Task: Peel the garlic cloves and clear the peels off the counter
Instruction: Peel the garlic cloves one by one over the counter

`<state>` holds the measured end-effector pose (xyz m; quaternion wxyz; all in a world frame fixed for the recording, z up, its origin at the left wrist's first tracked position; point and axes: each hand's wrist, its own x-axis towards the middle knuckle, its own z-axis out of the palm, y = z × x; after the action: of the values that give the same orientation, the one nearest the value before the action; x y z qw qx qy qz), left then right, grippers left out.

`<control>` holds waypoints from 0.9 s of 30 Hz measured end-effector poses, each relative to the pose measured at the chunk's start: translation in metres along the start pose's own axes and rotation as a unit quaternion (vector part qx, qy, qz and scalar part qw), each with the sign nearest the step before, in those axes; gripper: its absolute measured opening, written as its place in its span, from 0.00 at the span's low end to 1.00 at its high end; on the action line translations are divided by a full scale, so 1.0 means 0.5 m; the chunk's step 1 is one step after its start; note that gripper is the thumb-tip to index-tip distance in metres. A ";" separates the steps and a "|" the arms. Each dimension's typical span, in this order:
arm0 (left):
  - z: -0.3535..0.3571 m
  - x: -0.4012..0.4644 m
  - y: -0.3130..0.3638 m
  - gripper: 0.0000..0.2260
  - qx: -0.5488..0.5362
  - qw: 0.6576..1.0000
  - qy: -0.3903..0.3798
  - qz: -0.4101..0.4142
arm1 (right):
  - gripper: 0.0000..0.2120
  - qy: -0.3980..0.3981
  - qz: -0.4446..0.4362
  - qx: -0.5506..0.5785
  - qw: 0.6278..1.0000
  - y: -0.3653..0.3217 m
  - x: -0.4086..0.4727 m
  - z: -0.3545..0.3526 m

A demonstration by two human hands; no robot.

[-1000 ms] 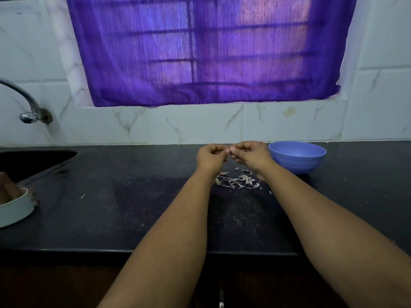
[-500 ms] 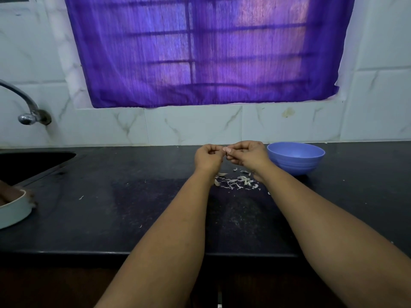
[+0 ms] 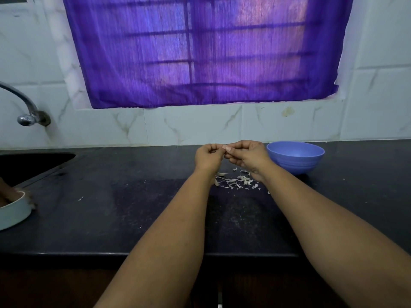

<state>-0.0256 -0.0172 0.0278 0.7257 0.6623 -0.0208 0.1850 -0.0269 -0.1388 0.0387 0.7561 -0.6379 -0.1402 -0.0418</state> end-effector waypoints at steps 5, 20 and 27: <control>-0.002 -0.006 0.008 0.06 0.008 1.000 -0.024 0.002 | 0.05 -0.009 0.009 0.021 1.000 0.001 -0.001 -0.005; 0.014 -0.014 0.009 0.08 0.162 0.983 -0.049 0.071 | 0.03 -0.003 0.003 0.035 0.999 0.005 0.016 -0.008; -0.012 -0.006 0.023 0.13 0.163 0.984 0.075 -0.018 | 0.02 0.013 -0.111 -0.483 0.868 0.034 0.049 -0.057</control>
<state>-0.0332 -0.0117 0.0372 0.6108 0.7563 0.0761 0.2217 0.0054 -0.1606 0.0249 0.3453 -0.9032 -0.1629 -0.1960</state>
